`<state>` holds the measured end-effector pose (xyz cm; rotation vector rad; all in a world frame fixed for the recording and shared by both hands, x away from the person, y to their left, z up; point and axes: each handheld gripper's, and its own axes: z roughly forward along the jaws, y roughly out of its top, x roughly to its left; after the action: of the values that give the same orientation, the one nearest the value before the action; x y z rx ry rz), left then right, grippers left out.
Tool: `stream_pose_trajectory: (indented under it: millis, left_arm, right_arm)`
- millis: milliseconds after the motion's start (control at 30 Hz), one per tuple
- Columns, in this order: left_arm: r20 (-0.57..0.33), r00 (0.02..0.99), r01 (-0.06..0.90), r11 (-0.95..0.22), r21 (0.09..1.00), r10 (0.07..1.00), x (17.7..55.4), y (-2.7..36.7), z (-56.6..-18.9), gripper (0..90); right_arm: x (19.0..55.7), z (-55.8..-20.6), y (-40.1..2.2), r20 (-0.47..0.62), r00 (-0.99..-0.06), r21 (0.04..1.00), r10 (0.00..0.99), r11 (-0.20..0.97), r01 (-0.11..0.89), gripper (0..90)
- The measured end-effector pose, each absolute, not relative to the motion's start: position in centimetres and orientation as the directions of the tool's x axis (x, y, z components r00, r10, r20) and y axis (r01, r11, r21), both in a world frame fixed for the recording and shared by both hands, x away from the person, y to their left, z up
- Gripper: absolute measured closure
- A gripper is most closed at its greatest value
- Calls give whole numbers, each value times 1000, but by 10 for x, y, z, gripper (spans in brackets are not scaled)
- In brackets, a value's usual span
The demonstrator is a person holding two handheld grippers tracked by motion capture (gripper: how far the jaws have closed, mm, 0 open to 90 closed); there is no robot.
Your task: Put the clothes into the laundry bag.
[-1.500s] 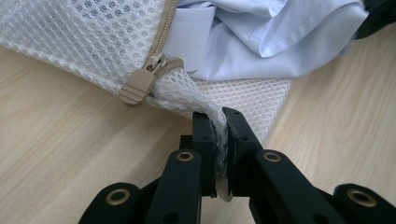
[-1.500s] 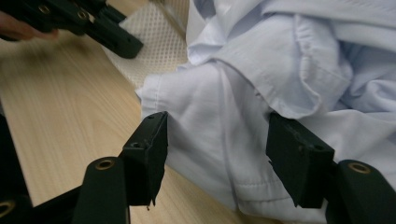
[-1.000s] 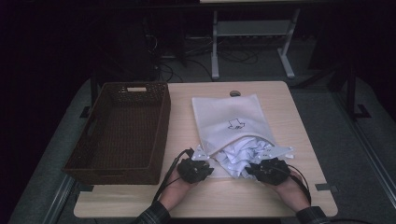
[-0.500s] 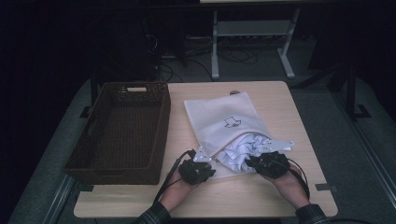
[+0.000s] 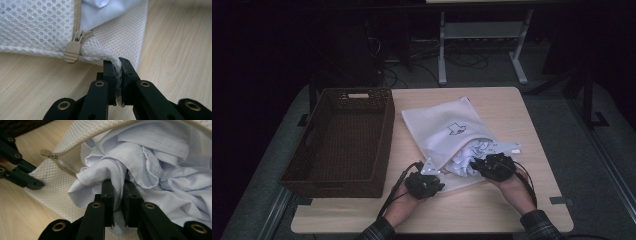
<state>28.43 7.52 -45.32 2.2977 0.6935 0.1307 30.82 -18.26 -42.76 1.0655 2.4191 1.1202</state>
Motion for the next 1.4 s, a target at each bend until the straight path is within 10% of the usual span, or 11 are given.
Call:
stream_pose_trajectory:
  millis: [200,933,1267,1400]
  left_arm:
    - [-100,852,440,-598,671,514,284,75,-453,846]
    - [-103,851,443,-597,669,515,284,75,-454,845]
    - [-103,851,443,-597,669,515,284,75,-455,846]
    - [-99,851,441,-600,668,516,283,74,-454,846]
  right_arm:
    - [319,-436,-171,51,-696,733,716,446,514,772]
    - [322,-452,-214,68,-696,706,714,459,539,221]
    - [326,-466,-197,29,-729,670,684,528,522,430]
    - [323,-465,-192,-1,-737,671,676,547,501,683]
